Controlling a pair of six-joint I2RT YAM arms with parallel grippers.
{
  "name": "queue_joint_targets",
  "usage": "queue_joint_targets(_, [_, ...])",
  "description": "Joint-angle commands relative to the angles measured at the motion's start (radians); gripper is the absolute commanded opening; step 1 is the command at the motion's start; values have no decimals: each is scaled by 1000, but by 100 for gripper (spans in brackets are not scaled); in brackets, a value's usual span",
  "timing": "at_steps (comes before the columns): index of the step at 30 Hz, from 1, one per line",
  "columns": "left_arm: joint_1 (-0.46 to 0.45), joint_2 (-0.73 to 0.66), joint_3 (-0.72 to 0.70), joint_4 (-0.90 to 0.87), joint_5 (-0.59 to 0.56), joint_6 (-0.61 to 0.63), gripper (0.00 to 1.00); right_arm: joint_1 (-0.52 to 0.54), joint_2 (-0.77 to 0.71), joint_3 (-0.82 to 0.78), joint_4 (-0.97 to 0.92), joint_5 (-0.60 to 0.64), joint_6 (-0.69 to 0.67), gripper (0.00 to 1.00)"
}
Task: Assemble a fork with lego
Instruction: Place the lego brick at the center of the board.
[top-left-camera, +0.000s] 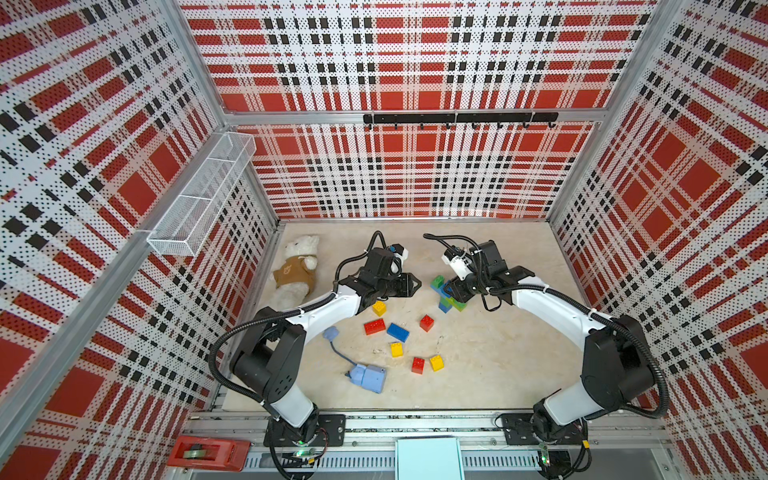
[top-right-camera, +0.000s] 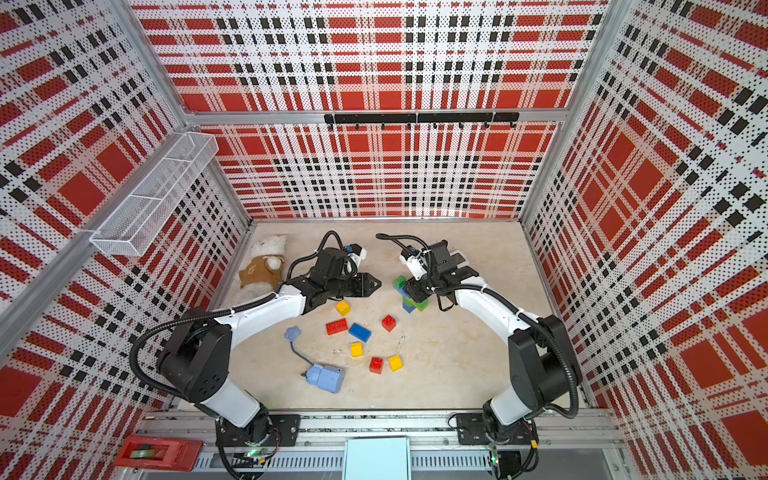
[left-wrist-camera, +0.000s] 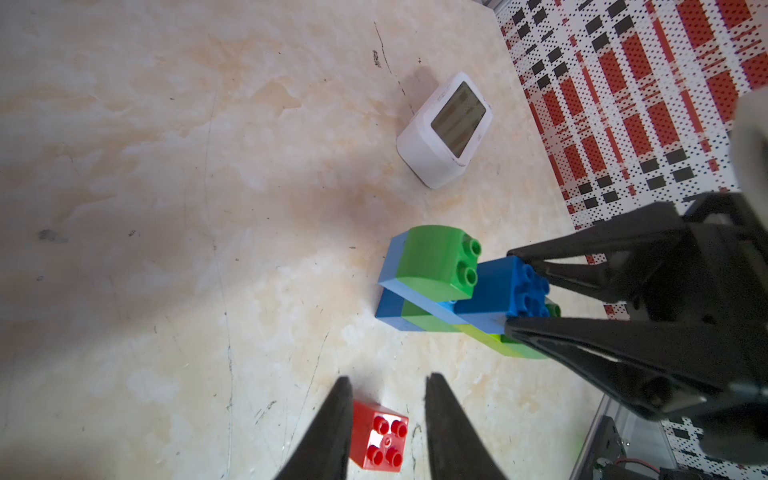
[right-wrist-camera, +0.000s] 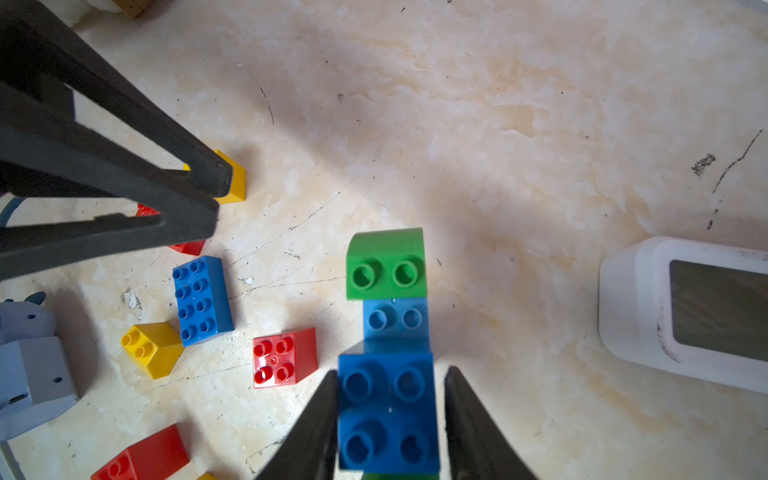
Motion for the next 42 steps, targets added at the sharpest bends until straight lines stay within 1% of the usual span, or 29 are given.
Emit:
queue_joint_targets(1, [-5,-2,2,27,-1,-5,34,12,4,10,-3,28,-30,39])
queue_joint_targets(6, [-6,1,4,28,2,-3,34,29,-2,-8,-13,64,-40,33])
queue_joint_targets(8, [-6,3,7,27,4,-2,34,36,4,-9,-28,79,-48,28])
queue_joint_targets(11, [-6,4,9,27,6,1,34,45,8,-15,-38,93,-53,24])
queue_joint_targets(15, [-2,7,13,27,11,3,34,46,13,-22,-53,92,-54,19])
queue_joint_targets(18, [14,2,13,28,27,4,34,45,-1,-22,-47,82,-50,18])
queue_joint_targets(21, [35,-15,13,29,34,10,37,38,-16,18,-47,30,-40,17])
queue_joint_targets(23, [55,-26,10,29,45,16,41,20,-11,60,-59,-42,-41,17])
queue_joint_targets(24, [64,-30,10,34,62,14,45,10,-3,81,-73,-74,-51,17])
queue_joint_targets(27, [90,-32,13,87,162,6,61,-29,36,148,-136,-179,-94,16])
queue_joint_targets(30, [103,-15,36,110,214,7,74,-84,77,192,-153,-319,-120,15])
queue_joint_targets(32, [107,17,66,103,222,24,80,-116,123,241,-182,-411,-141,14])
queue_joint_targets(35, [121,75,111,99,244,29,87,-147,220,342,-270,-490,-188,14])
queue_joint_targets(36, [122,88,123,99,242,33,91,-153,250,378,-301,-502,-202,14])
queue_joint_targets(37, [121,96,131,99,232,40,99,-160,282,410,-327,-516,-212,15])
queue_joint_targets(42, [120,122,139,100,213,66,99,-185,410,538,-404,-604,-240,15])
